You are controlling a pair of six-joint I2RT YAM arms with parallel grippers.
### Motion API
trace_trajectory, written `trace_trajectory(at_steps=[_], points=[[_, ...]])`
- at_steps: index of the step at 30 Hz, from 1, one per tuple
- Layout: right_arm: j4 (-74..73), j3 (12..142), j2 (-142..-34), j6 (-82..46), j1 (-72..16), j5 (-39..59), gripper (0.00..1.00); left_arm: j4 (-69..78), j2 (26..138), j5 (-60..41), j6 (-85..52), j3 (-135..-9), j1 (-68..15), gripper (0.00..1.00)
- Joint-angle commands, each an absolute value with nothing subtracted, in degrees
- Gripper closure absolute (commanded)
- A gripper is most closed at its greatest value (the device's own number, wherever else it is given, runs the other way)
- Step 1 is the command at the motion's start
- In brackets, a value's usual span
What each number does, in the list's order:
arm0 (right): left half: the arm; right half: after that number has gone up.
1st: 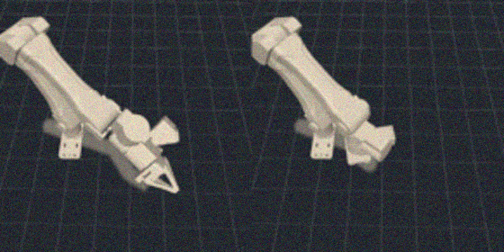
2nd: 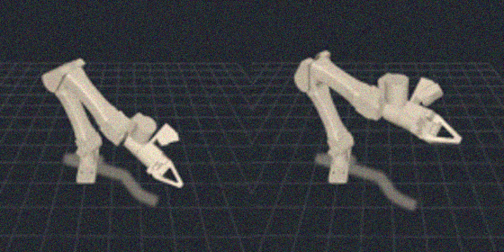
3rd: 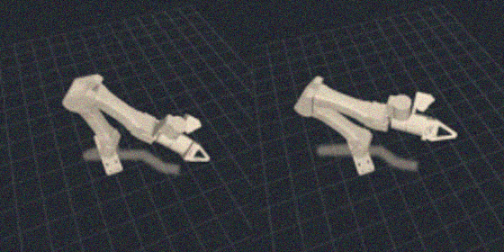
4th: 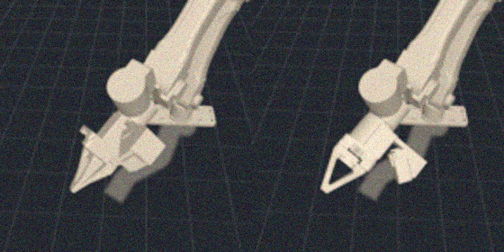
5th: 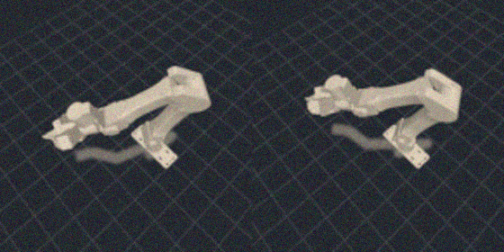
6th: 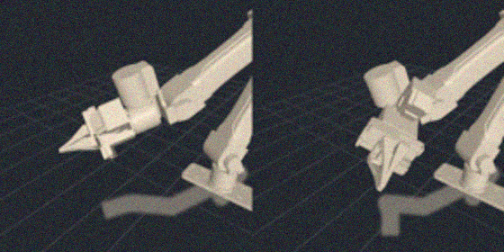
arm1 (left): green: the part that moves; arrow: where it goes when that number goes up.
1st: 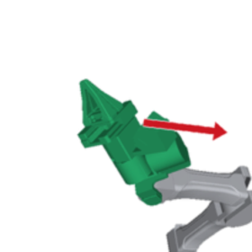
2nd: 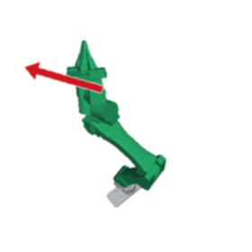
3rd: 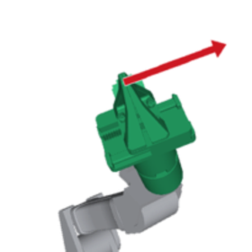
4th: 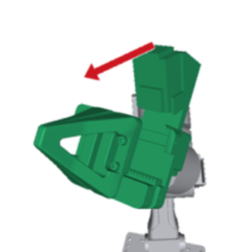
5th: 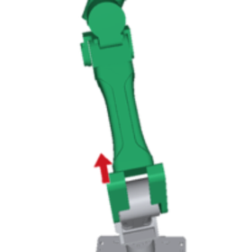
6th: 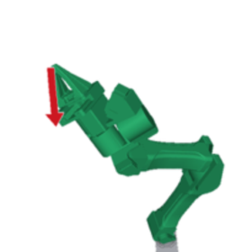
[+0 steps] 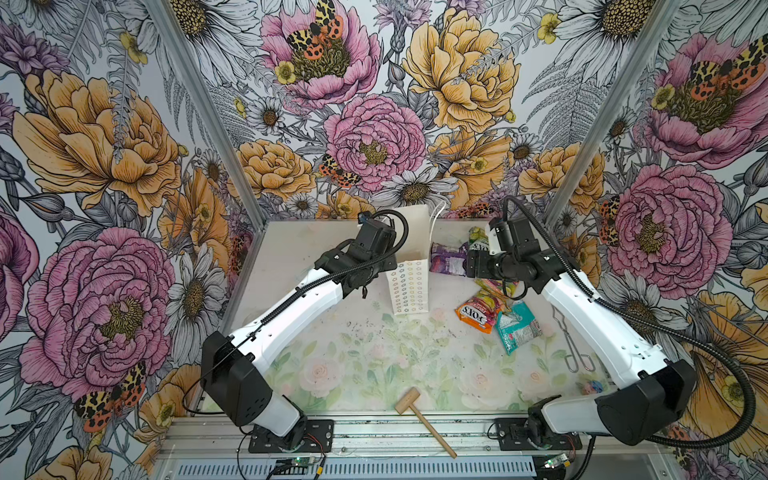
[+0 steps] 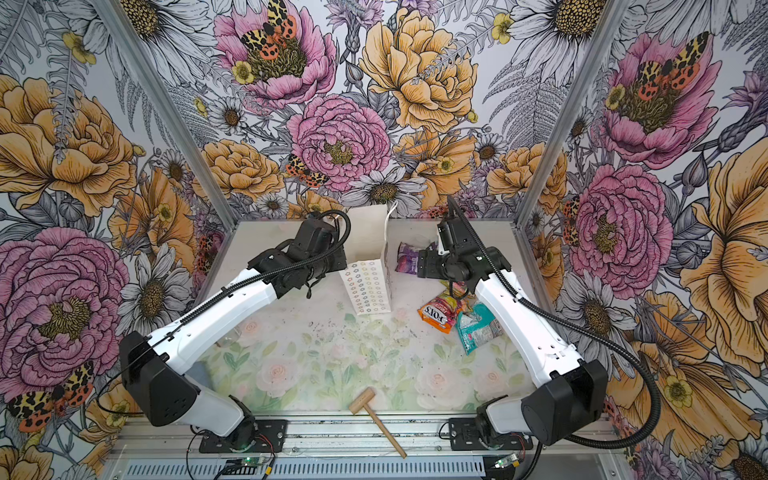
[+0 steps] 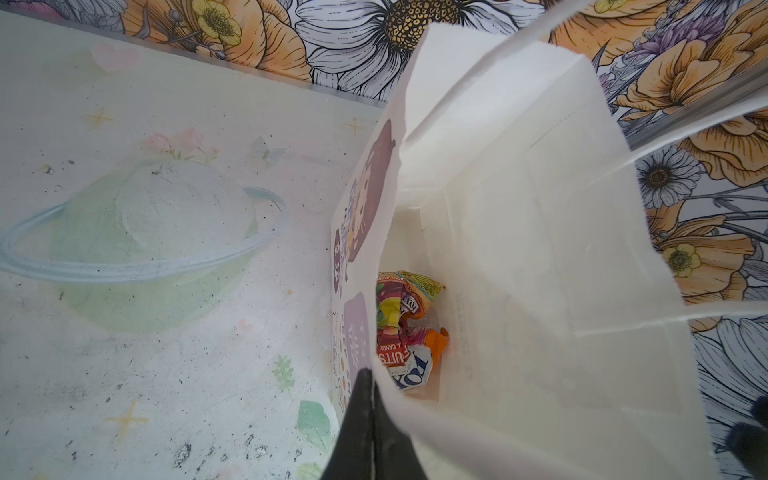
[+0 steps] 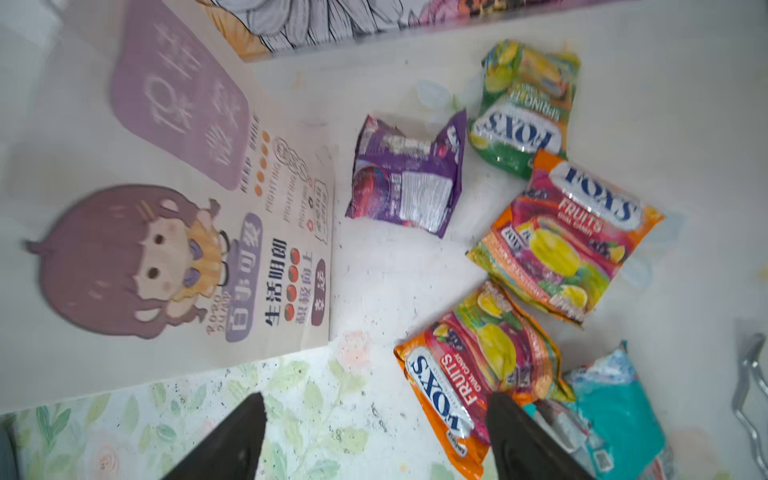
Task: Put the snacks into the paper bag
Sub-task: 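Grasp the next orange FOX'S Fruits packet with the right gripper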
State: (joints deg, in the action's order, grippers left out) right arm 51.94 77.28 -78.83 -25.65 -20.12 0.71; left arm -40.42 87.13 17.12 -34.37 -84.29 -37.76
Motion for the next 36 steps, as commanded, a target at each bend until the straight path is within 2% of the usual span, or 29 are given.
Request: trace_trajectory(at_steps=[1,9,24,36], points=[[52.83,72.72,-78.51,-29.68,-19.64,0.41,0.07,-39.54,88.10,16.79,-34.28,-86.02,-37.97,0.96],[52.65,64.49,-81.27,-32.99,-19.25,-2.21,0.02,-39.55,88.75,16.08,-34.28,-86.50,-38.01,1.00],[47.78,62.87,-92.90,-32.34,-18.55,-2.98,0.01,-39.55,88.10,16.08,-33.93,-86.53,-37.97,1.00],[44.77,62.40,-100.21,-31.82,-18.55,-2.38,0.14,-39.53,88.50,16.17,-33.93,-86.75,-37.97,1.00]])
